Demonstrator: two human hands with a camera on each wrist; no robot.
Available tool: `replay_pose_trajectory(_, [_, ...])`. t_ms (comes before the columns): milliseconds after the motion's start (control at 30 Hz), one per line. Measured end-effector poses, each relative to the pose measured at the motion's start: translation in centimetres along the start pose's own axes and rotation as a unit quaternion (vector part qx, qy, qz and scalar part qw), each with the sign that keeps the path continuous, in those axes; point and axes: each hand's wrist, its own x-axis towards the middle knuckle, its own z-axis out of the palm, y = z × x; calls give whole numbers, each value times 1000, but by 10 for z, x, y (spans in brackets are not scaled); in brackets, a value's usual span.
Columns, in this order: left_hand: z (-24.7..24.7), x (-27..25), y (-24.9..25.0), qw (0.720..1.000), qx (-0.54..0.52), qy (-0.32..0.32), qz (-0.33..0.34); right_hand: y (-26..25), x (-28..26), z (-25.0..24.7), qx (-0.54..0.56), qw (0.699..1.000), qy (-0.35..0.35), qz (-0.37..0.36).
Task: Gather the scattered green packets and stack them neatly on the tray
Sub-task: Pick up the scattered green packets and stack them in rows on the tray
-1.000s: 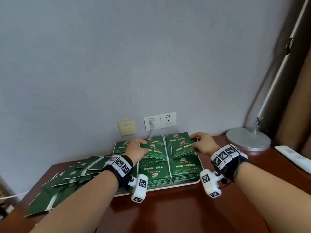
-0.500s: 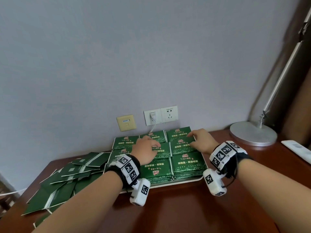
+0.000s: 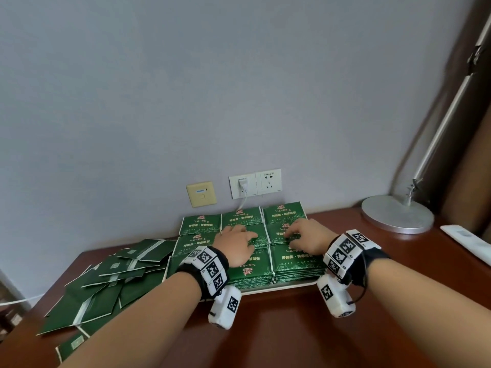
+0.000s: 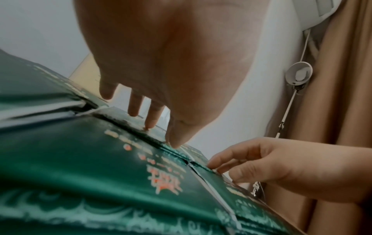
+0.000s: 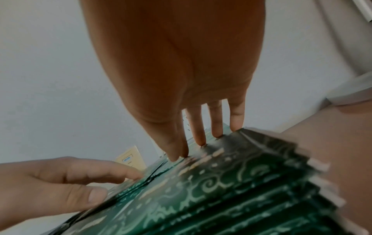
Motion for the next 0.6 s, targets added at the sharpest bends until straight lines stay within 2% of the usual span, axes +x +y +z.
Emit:
replay_pose_trajectory(333, [-19,-41,-16,990,-89,113,-4,-40,-16,-8,50,996,68,-5])
replay_pose_trajectory(600, [-25,-107,-63,984,-119,128,-42,-118,-33,7,55,995,52,-57])
